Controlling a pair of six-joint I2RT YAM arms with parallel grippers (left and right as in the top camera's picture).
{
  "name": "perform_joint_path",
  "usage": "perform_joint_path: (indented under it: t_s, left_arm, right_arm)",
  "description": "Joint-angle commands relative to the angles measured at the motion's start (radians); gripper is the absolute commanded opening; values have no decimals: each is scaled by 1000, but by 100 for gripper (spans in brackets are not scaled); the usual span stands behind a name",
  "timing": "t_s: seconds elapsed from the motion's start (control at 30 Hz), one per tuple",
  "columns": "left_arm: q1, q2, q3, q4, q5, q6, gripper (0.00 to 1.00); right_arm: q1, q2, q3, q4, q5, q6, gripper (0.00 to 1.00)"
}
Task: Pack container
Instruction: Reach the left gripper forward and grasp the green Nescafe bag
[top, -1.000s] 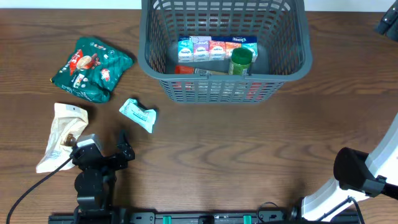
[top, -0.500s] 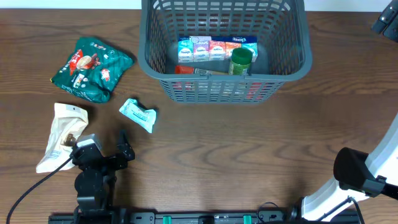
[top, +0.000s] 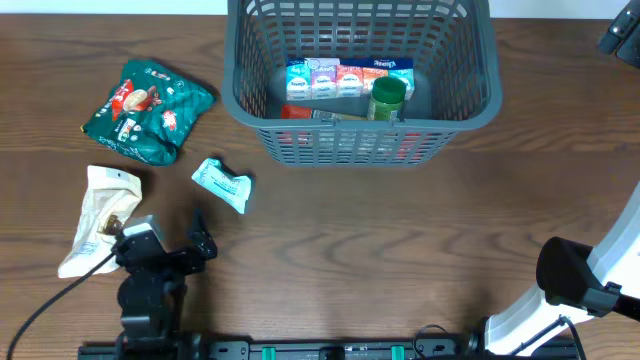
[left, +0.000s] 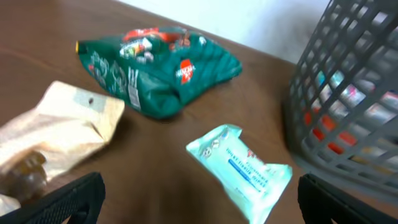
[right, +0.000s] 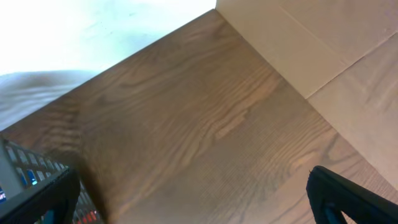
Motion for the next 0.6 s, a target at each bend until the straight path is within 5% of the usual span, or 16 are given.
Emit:
perform_joint_path:
  t_s: [0.0, 0.3, 0.57]
  left_arm:
    - [4, 87, 193, -35, -46, -10, 98]
    - [4, 614, 791, -380, -92, 57, 98]
    - [4, 925, 1134, -520, -86, 175, 99]
  right_arm:
    - [-5, 3, -1, -5, -3, 13, 99]
    - [-5, 3, -1, -5, -3, 13, 99]
    - [-5, 3, -1, -5, -3, 13, 99]
